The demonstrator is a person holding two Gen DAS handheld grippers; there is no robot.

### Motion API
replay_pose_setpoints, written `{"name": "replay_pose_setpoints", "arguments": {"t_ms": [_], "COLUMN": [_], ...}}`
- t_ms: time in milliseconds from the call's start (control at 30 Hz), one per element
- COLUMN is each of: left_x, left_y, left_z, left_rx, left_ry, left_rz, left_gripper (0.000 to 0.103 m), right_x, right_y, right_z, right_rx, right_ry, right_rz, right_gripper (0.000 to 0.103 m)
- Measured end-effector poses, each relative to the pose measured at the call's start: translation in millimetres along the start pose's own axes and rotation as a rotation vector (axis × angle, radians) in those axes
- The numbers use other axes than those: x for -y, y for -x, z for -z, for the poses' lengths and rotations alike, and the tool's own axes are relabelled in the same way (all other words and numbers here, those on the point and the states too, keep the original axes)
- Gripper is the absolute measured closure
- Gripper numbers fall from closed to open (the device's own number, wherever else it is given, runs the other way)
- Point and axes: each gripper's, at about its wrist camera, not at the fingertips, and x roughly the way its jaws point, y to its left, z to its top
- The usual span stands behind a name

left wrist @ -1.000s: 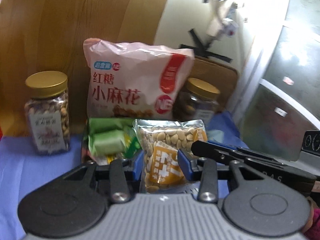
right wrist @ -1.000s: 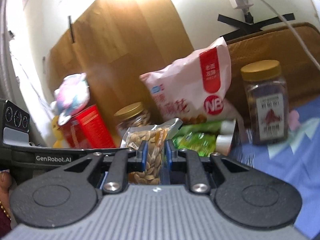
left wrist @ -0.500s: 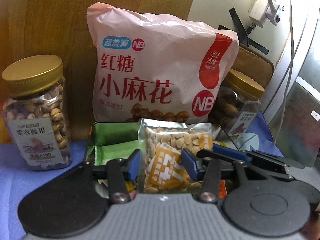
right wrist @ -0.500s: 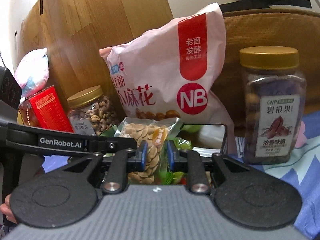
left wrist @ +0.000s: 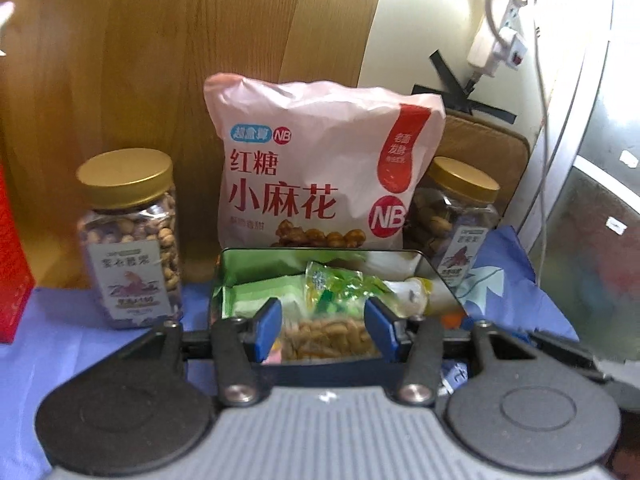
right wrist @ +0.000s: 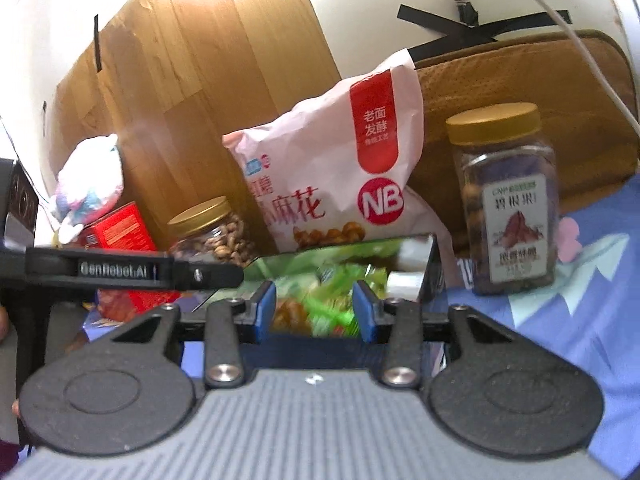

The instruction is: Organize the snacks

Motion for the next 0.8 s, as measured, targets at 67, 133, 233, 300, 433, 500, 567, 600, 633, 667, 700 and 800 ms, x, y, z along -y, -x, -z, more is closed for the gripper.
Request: {"name": "replay_pose_setpoints", "arguments": {"t_ms": [67, 133, 233, 300, 433, 500, 567, 600, 633, 667, 700, 800], "left_x": [5, 12, 21, 26, 33, 37, 40, 40, 40, 40, 40, 41], "left_y": [13, 26, 45, 56, 73, 80, 87, 90, 94, 97, 101, 111], "left_z": [7, 16, 33, 46, 73, 87, 101, 107, 113, 118, 123, 137], "left_rx": [0.007, 0.013, 0.022, 0.020, -0.005, -0.009, -0.018, -0.022, -0.026, -0.029, -0.031, -0.036], "left_ry": [-0.016, -0.036, -0.064, -0.078, -0.071, -0.081, -0.082, -0.077, -0.069, -0.065, -0.063, -0.072], "left_rz": [-0.014, -0.030, -0.061, -0.084, -0.099, -0.119, -0.134, -0.135, -0.135, -0.138, -0.145, -0.165], "left_gripper": [0.056, 0.047, 0.042, 0.042, 0.042, 0.041, 0.036, 0.033, 0.031, 0.031, 0.029, 0.023], "right_x": [-5, -11, -19, -24, -33, -38, -46, -51, -55, -59, -62, -73], "right_y": [12, 22, 38, 48, 69, 79, 90, 95, 100, 105, 109, 119], "right_z": [7, 14, 27, 36, 57, 68, 78, 83, 88, 93, 98, 111], "right_rx": [-0.002, -0.005, -0.012, -0.015, -0.022, -0.023, -0.024, -0.025, -0.027, -0.029, -0.033, -0.057], "right_ry": [-0.017, -0.033, -0.056, -0.070, -0.122, -0.137, -0.138, -0.135, -0.133, -0.130, -0.125, -0.106], "right_rz": [-0.002, -0.004, -0.009, -0.006, -0.005, 0.005, 0.017, 0.024, 0.031, 0.037, 0.044, 0.057], "right_gripper": [0.057, 0.057, 0.057, 0.057, 0.056, 0.055, 0.055, 0.055, 0.055, 0.055, 0.055, 0.055]}}
